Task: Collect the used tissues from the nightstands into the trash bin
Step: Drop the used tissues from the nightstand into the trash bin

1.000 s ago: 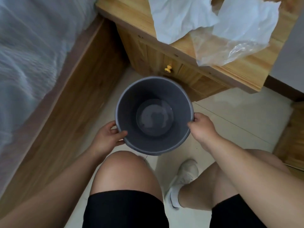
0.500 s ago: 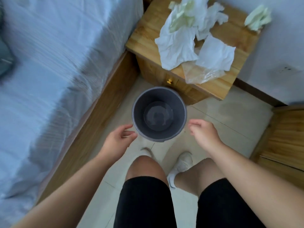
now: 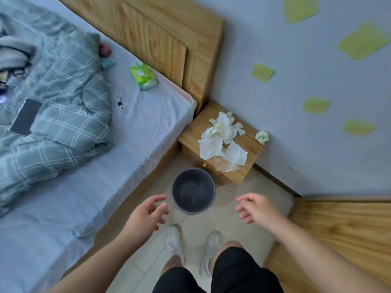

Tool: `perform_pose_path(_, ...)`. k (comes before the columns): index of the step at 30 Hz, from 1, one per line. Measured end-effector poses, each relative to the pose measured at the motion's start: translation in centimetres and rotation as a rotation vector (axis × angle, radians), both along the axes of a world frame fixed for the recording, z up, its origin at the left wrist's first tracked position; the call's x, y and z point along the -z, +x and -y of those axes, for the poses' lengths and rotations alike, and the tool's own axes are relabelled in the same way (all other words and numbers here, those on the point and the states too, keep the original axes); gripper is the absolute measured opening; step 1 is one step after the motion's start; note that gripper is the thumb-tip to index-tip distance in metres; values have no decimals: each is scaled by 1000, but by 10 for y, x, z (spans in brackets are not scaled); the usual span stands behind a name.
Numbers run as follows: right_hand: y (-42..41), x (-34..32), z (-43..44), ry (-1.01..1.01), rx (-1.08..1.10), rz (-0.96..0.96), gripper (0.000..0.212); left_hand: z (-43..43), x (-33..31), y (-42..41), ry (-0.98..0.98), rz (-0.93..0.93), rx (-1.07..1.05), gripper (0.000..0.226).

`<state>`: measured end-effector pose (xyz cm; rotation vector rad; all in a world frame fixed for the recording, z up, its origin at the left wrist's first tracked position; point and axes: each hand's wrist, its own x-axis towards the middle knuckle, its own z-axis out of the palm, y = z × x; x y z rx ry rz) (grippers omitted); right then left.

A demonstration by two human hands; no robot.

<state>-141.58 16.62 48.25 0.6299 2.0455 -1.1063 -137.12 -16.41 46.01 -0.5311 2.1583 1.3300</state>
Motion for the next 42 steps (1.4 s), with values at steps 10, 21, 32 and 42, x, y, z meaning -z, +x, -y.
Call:
perform_pose_path(10, -107, 11, -73, 34, -109, -139, 21, -68, 7, -36, 46, 29, -294, 18)
perform_pose_path(21, -274, 88, -173, 75, -336, -77, 19, -256, 60, -120, 3, 63, -488, 15)
perform_pose_path(32, -299, 219, -221, 496, -812, -325, 64, -309, 202, -172, -78, 216, -468, 34)
perform_pose_path(42, -306, 322, -233, 661, -990, -418, 71, -311, 303, -198, -172, 211, -556, 93)
